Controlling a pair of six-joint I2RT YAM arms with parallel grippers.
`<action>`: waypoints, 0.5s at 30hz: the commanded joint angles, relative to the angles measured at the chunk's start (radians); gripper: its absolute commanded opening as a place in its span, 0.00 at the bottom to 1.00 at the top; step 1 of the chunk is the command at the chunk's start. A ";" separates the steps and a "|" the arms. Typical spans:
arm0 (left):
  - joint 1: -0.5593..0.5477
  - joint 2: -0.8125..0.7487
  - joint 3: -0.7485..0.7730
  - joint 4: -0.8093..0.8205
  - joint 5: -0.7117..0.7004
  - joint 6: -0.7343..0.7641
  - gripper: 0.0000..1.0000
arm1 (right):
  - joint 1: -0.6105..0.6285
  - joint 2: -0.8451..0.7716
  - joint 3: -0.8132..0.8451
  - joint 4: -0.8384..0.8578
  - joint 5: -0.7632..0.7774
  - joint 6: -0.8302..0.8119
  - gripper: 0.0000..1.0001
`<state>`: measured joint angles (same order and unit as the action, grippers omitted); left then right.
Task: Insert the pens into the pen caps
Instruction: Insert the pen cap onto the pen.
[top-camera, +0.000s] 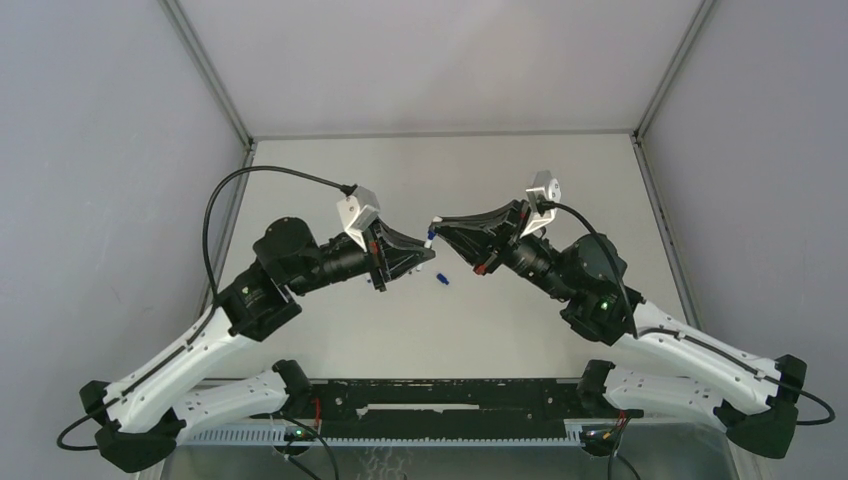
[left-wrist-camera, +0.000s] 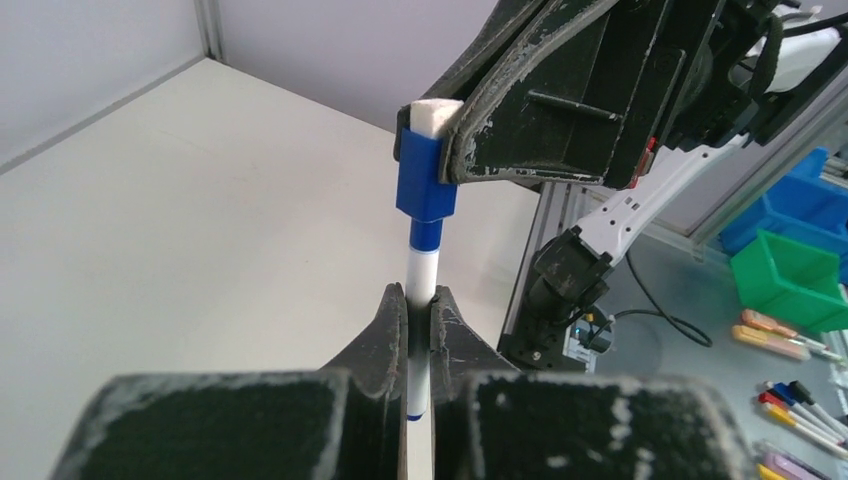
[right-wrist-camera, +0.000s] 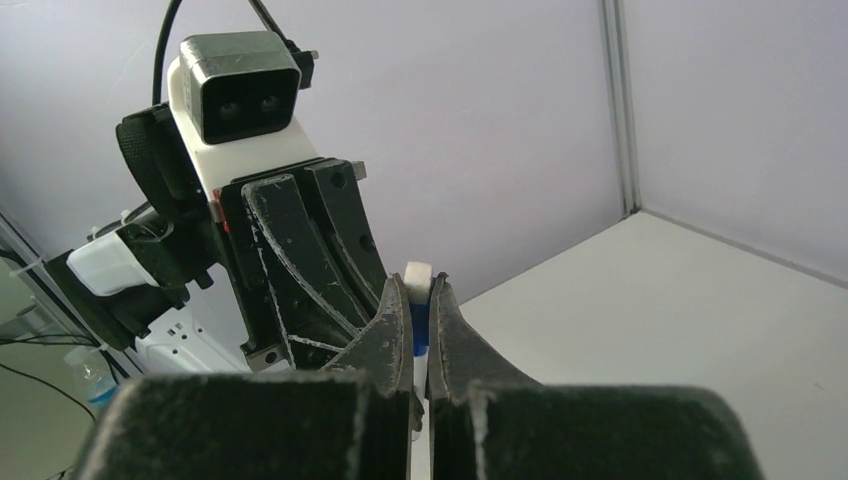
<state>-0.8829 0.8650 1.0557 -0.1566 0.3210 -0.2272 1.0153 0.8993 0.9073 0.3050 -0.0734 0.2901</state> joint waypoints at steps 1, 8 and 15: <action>0.034 -0.021 0.171 0.273 -0.206 0.055 0.00 | 0.063 0.013 -0.074 -0.247 -0.123 0.013 0.00; 0.043 -0.014 0.182 0.311 -0.200 0.041 0.00 | 0.142 0.057 -0.126 -0.229 -0.069 0.027 0.00; 0.053 -0.017 0.184 0.322 -0.214 0.038 0.00 | 0.200 0.076 -0.197 -0.247 -0.017 0.025 0.00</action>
<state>-0.8803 0.8715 1.0847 -0.2600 0.3161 -0.1909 1.1194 0.9092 0.8291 0.3836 0.1040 0.2844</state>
